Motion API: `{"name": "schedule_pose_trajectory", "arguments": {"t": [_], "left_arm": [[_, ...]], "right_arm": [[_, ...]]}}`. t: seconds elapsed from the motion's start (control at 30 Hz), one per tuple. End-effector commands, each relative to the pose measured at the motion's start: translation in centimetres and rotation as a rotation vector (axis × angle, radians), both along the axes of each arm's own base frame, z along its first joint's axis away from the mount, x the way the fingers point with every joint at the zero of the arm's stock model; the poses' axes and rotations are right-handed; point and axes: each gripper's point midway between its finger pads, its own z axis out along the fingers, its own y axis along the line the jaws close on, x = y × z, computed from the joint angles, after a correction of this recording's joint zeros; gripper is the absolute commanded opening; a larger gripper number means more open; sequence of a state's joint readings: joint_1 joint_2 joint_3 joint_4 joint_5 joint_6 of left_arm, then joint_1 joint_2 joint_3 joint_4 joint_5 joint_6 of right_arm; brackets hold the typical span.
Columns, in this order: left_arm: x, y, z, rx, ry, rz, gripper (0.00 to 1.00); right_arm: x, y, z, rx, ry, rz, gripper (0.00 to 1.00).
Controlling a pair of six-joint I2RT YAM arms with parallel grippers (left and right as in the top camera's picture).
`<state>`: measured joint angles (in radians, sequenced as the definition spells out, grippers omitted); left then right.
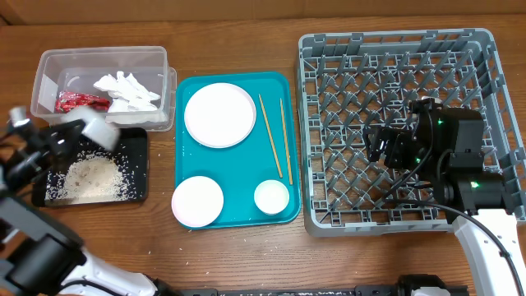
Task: Sort waste into correct bins and load items into the dishwasher
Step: 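Carry rice bowl left and tip rice onto the black tray, then return bowl to teal tray and grasp the white cup with left gripper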
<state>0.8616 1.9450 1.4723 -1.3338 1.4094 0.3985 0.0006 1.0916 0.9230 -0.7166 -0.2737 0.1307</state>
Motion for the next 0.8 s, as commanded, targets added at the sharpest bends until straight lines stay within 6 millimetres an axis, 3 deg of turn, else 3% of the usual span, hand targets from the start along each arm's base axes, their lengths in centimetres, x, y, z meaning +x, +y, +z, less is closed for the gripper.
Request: {"name": "schedule_pose_trajectory", "arguments": {"t": [0.0,0.13,0.4,0.57,0.77], "left_arm": [[0.6,-6.4,2.9,0.264,-0.048,-0.196,0.04],[1.3,-12.3,1.7,0.442,0.056,-0.358,0.04],[0.4,-25.0,-5.6,0.924,0.311,-0.667,0.04],[-1.8,-29.8,-8.7,1.127,0.360,-0.796,0.04],[-4.9,-34.3,-12.4,1.190,0.400,-0.979,0.04]], "right_arm": [[0.6,0.1,1.4,0.006,-0.041,0.005,1.00],[0.7,0.1,1.3,0.006,-0.038,0.005,1.00],[1.2,0.1,-0.7,0.007,0.030,0.005,1.00],[1.3,0.3,-1.7,0.015,0.062,0.012,1.00],[1.4,0.3,-1.7,0.015,0.064,0.012,1.00]]}}
